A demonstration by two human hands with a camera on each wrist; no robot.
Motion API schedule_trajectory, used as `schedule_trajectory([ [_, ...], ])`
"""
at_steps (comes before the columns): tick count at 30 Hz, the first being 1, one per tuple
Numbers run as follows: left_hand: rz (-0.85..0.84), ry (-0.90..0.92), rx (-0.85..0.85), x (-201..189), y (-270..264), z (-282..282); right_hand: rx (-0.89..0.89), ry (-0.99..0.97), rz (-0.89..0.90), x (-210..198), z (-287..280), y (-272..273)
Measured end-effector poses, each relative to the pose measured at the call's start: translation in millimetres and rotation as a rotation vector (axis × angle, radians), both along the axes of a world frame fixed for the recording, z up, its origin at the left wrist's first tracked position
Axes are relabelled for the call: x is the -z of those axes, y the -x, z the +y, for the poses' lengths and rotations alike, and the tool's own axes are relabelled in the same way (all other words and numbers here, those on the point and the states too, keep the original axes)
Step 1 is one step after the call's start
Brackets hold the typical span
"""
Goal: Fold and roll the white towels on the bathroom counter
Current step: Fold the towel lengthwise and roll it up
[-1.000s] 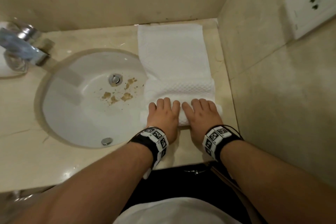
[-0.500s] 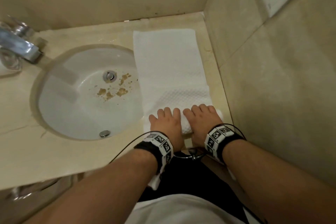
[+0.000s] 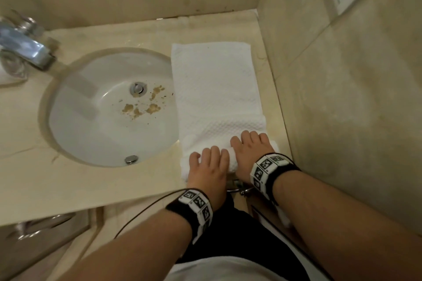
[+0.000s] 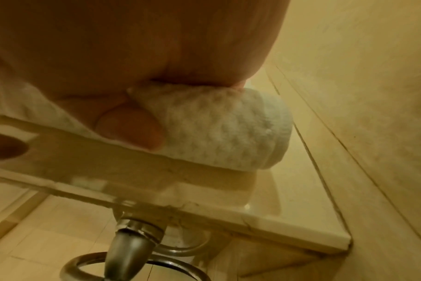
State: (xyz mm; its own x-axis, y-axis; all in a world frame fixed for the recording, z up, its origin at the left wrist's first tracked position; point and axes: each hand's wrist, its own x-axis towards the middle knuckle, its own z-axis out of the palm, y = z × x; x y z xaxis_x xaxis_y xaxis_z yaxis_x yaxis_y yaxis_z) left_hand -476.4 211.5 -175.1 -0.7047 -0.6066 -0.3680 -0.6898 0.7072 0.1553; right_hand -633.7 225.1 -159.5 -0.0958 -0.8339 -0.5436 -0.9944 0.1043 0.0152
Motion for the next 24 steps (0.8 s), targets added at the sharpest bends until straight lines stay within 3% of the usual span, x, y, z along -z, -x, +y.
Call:
schedule_trajectory([
  [7, -0.017, -0.065, -0.07, -5.4, 22.2, -55.7, -0.074, 0.153, 0.011, -4.2, 11.8, -3.8],
  [13, 0.039, -0.069, -0.048, -2.5, 25.7, -80.4, -0.002, 0.176, -0.004, 4.3, 1.8, 0.1],
  [19, 0.023, 0.077, -0.08, -5.5, 20.0, -48.8, -0.031, 0.067, 0.031, -4.7, -25.4, 6.9],
  [24, -0.026, 0.084, -0.039, -4.3, 16.5, -47.1, -0.012, 0.05, 0.026, -3.8, -11.7, 0.6],
])
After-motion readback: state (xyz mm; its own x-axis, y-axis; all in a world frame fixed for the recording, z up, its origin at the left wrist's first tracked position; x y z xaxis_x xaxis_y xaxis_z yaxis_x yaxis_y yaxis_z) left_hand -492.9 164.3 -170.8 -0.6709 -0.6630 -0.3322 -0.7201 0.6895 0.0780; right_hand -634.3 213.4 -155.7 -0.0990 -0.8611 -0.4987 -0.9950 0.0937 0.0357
